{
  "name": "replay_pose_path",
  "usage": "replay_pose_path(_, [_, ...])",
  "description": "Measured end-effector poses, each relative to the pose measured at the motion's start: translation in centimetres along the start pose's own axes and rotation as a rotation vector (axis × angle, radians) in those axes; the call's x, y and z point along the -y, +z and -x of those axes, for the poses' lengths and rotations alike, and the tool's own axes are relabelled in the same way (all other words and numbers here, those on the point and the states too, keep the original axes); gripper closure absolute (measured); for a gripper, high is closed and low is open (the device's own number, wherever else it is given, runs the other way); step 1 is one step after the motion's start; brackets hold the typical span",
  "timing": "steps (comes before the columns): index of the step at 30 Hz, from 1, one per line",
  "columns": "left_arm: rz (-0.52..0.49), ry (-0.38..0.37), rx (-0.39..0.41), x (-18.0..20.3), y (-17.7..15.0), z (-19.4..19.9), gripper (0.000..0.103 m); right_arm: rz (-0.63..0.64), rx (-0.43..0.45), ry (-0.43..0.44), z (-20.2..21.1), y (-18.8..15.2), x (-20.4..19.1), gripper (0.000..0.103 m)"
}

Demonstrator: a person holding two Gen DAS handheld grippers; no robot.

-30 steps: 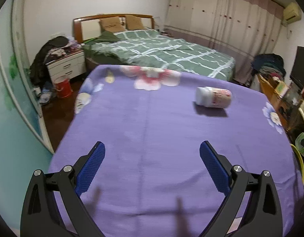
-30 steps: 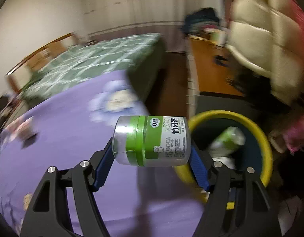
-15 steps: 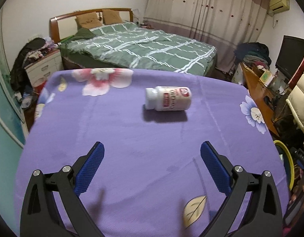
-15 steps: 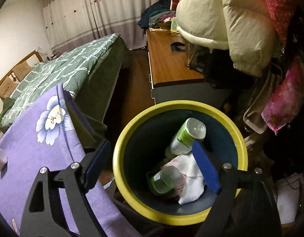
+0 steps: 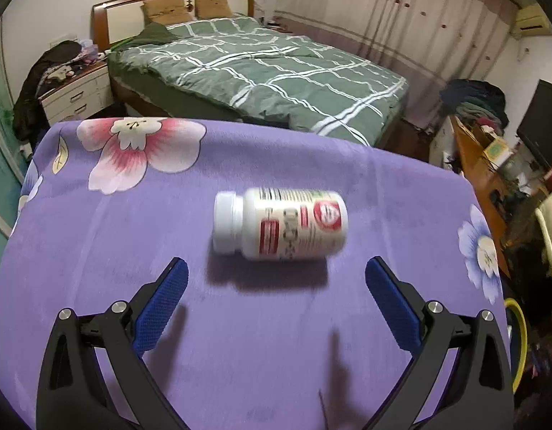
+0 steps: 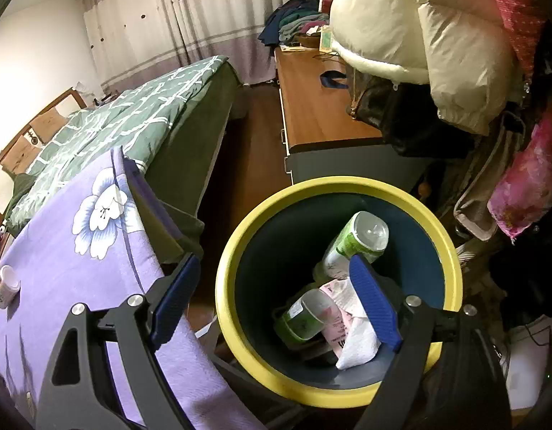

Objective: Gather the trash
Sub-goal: 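Grasp the white red-labelled supplement bottle with the left tool and lift it, then carry the white supplement bottle over the yellow bin and open the left tool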

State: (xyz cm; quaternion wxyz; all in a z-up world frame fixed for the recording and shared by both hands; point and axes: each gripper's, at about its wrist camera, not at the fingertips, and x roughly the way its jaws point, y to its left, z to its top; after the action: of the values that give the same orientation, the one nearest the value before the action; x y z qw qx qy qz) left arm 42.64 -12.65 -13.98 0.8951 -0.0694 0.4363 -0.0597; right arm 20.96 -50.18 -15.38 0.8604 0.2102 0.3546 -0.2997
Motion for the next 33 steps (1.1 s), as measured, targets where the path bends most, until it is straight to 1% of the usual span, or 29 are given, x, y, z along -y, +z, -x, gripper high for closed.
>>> replay_pose_path(7, [-0.009, 0.059, 0.002, 0.6, 1.5, -1.7, 0.005, 0.003, 0.001, 0.005, 0.0, -0.1, -0.1, 0.022])
replay_pose_path(10, [-0.014, 0.068, -0.006, 0.6, 1.8, -2.3, 0.005, 0.005, 0.001, 0.01, -0.1, -0.1, -0.1, 0.022])
replay_pose_path(16, [-0.054, 0.087, -0.025, 1.3, 2.5, -3.8, 0.005, 0.005, -0.001, 0.015, -0.2, -0.1, -0.2, 0.022])
replay_pose_path(18, [-0.061, 0.079, -0.021, 1.4, 2.6, -4.1, 0.01, 0.007, -0.001, 0.015, -0.2, -0.1, -0.3, 0.022])
replay_pose_path(19, [-0.064, 0.075, -0.023, 1.4, 2.7, -4.2, 0.017, 0.008, -0.001, 0.015, -0.1, -0.1, -0.2, 0.022])
replay_pose_path(24, [-0.093, 0.055, -0.032, 2.0, 2.6, -3.9, 0.018, 0.007, 0.003, 0.017, -0.1, -0.2, -0.3, 0.022])
replay_pose_path(27, [-0.115, 0.027, -0.026, 3.1, 1.9, -2.5, 0.018, 0.01, 0.033, 0.022, 0.5, -0.3, -0.3, 0.022])
replay_pose_path(28, [-0.127, 0.012, -0.023, 3.6, 1.6, -1.7, 0.018, 0.019, 0.045, 0.021, 0.8, -0.4, -0.4, 0.022])
replay_pose_path(30, [-0.148, -0.019, -0.016, 4.9, 1.0, -0.2, 0.018, 0.029, 0.048, 0.046, 1.5, -0.5, -0.3, 0.022])
replay_pose_path(33, [-0.198, -0.076, -0.01, 7.9, -0.2, 2.2, 0.018, 0.06, 0.058, 0.075, 2.9, -1.0, -0.1, 0.022])
